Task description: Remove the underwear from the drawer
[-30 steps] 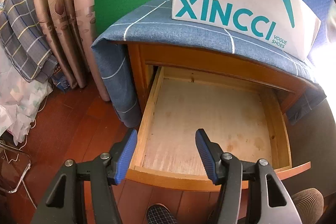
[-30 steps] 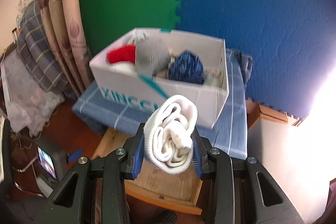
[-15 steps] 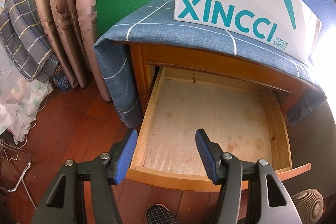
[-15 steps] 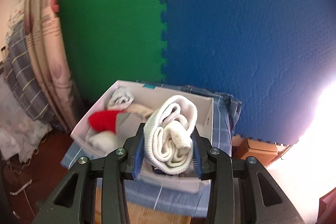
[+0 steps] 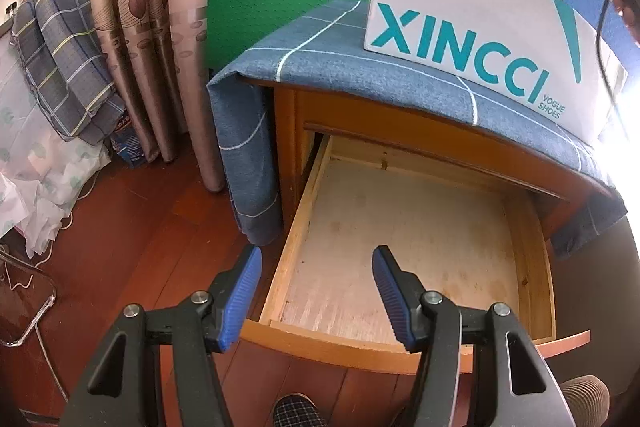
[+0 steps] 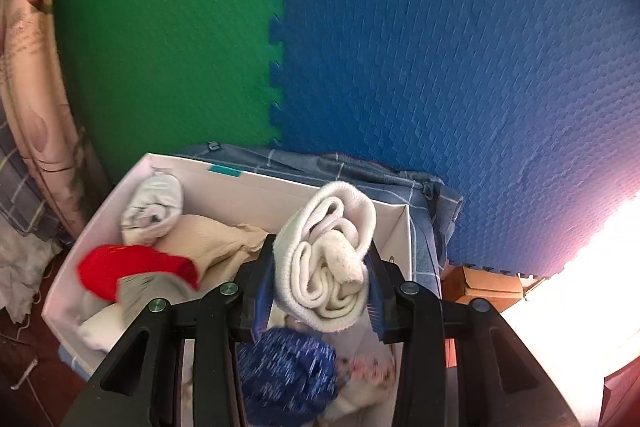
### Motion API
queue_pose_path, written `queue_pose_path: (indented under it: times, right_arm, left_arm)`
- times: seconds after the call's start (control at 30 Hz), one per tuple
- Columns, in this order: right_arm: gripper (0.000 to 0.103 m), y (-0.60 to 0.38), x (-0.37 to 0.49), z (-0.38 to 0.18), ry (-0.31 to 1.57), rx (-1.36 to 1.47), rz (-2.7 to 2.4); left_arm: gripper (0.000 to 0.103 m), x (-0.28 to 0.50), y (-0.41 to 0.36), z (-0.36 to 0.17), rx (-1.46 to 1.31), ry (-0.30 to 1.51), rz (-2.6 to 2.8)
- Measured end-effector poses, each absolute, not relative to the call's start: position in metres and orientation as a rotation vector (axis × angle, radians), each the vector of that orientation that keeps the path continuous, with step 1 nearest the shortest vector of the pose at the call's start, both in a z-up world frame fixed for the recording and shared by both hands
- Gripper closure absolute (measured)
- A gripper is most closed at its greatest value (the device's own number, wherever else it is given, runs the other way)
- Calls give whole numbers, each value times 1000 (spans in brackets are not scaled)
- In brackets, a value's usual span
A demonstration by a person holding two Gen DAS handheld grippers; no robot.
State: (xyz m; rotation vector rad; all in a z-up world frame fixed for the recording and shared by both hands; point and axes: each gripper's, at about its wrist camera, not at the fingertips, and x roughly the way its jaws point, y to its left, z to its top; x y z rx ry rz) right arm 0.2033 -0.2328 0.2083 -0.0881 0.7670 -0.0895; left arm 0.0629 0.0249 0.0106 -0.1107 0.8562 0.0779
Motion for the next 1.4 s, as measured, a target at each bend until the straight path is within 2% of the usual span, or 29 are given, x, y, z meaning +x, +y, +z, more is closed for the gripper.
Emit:
queue_pose_path:
  times: [0.33, 0.57, 0.67, 0.73, 0.9, 1.17, 1.23, 1.4]
  right_arm:
    - [64, -243, 235, 165, 890, -81, -95]
    - [62, -241, 236, 161, 920, -85, -81]
    - [54, -240, 234, 164, 905, -101, -95]
    - [37, -239, 230, 169, 880, -115, -104]
    - [33, -238, 215, 194, 828, -100, -98]
    - [12, -230, 129, 253, 666, -62, -36]
    - [3, -227, 100, 259, 635, -57, -23]
    - [1, -220, 32, 243, 600, -90, -48]
  left_arm:
    - [44, 65, 15, 9, -65, 851, 64]
    - [44, 65, 12, 7, -50, 854, 55]
    - [44, 64, 11, 7, -47, 853, 55]
    - [44, 63, 10, 7, -46, 851, 64]
    - [44, 63, 9, 7, -48, 855, 62]
    - [44, 63, 9, 8, -52, 859, 69]
    - [44, 63, 8, 9, -48, 862, 68]
    - [44, 61, 6, 12, -41, 861, 53]
